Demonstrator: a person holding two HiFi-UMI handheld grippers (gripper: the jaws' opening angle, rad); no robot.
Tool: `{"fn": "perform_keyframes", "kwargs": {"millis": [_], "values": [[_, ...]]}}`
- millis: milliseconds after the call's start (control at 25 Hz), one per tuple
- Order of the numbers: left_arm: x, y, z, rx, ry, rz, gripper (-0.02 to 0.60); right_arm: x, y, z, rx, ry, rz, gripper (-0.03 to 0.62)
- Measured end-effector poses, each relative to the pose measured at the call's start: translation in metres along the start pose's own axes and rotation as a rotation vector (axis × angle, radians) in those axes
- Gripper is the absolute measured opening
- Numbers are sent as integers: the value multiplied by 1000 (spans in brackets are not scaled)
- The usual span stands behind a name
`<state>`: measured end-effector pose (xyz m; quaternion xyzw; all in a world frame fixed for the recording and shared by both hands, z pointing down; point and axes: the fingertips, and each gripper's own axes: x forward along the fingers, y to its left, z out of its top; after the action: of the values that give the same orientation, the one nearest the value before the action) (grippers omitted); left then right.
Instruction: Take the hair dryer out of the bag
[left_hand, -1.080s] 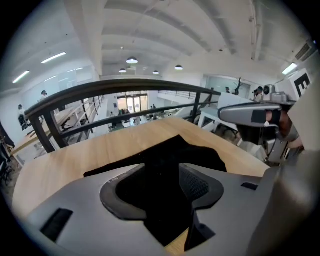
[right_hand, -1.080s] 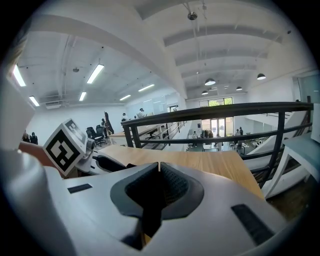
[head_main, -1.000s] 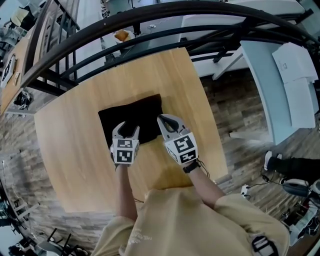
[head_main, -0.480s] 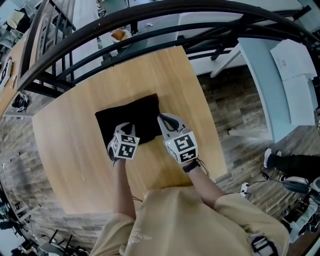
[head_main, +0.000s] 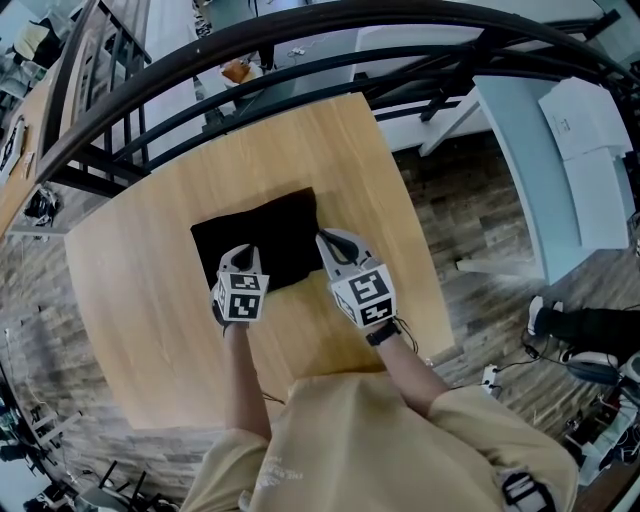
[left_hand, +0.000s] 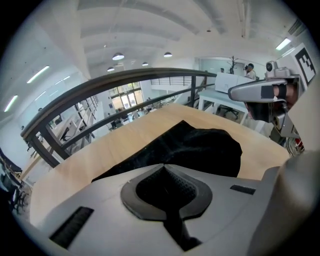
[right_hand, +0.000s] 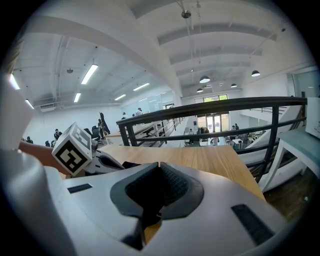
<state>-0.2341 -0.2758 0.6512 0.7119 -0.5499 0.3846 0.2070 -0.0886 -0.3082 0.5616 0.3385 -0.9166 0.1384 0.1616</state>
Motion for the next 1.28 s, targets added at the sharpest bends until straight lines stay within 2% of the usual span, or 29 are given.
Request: {"fn": "perform_keyframes", "kwargs": {"millis": [120, 200, 280, 320, 400, 480, 560, 640, 720, 840, 1040, 1160, 1280], "values": [[-10, 7, 4, -17, -31, 18, 9, -1, -4, -1, 7, 0, -7, 17], [-9, 3, 4, -1, -31, -8, 12, -1, -4, -3, 13, 1, -9, 17], [-1, -7, 1, 21, -11, -76, 292, 0, -3, -3, 15, 2, -6, 17], [3, -11, -2, 28, 4, -99, 296, 0, -1, -3, 14, 2, -3, 17], [9, -13, -7, 48, 36, -97, 296, 0, 1, -3, 11, 2, 1, 17], [14, -10, -9, 77, 46, -55, 285, 0, 2, -3, 9, 1, 2, 17], [15, -4, -6, 92, 36, -20, 172, 0, 0, -3, 10, 3, -2, 17], [16, 1, 0, 68, 13, -16, 121, 2, -4, -4, 12, 6, -8, 17], [16, 5, 2, 41, -6, -15, 20, 3, -5, -4, 17, 6, -12, 17], [10, 8, 2, 4, -24, -19, 17, 2, -6, -7, 22, 8, -9, 17], [-18, 25, 7, -160, -112, -38, 17, 4, -18, -13, -20, 36, 22, 17], [-24, 36, 2, -187, -133, -38, 17, 16, -14, -28, -132, 131, 154, 17], [-27, 42, -2, -234, -160, -39, 17, 28, -1, -44, -310, 232, 308, 18]]}}
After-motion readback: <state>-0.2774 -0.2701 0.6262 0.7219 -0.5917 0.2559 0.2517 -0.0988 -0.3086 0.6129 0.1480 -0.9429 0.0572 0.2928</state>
